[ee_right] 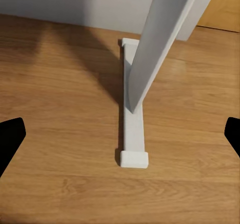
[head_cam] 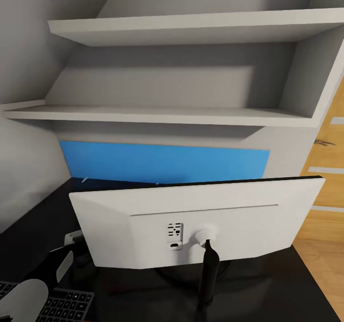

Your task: In the bedroom, organize the workspace by keeping the computer under the desk, ensuring the monitor is on the desk, placing the keyboard on the desk next to the monitor, placing the mouse on the desk next to the keyboard, moving the folder from the swivel chair onto the desk next to the mouse, stacking the notebook on top of the folder with the pen on top of the notebook, and positioning the swivel chair next to the desk.

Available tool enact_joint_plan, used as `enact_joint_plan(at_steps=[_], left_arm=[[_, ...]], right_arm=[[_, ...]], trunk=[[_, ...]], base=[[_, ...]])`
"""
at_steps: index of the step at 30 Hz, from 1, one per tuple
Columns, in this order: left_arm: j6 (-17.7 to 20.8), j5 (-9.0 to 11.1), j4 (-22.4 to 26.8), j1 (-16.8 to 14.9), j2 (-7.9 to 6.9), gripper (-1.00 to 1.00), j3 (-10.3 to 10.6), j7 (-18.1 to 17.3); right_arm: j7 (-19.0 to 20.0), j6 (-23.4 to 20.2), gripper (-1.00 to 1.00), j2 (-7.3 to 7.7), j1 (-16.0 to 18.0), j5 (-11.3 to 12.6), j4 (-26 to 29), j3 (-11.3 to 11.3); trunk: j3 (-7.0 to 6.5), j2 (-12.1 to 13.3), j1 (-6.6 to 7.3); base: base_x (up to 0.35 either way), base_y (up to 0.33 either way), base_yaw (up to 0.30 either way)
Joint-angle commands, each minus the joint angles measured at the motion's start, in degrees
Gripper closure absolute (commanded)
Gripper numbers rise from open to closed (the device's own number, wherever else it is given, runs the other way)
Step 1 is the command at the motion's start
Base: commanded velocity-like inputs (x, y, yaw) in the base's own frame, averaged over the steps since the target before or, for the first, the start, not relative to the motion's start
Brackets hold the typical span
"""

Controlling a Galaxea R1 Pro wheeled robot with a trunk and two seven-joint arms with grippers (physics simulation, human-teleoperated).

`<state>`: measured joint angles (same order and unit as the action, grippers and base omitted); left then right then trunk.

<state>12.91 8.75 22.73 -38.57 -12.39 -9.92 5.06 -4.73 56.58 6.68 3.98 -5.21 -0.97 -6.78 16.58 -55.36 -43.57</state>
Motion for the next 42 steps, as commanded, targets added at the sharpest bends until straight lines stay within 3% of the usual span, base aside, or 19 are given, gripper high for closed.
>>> enact_joint_plan(at_steps=[1, 42], left_arm=[[0.3, 0.6, 0.1, 0.0, 0.00, -1.00, 0.0, 0.2], [0.5, 0.7, 0.3, 0.0, 0.08, -1.00, 0.1, -0.2]], right_arm=[[-0.4, 0.2, -1.00, 0.00, 0.1, -0.6, -0.1, -0.2], [-0.5, 0.2, -1.00, 0.05, 0.1, -0.6, -0.1, -0.2]], trunk=[[0.07, 0.0, 0.00], [0.07, 0.0, 0.00]], base=[[0.000, 0.000, 0.000], [0.000, 0.000, 0.000]])
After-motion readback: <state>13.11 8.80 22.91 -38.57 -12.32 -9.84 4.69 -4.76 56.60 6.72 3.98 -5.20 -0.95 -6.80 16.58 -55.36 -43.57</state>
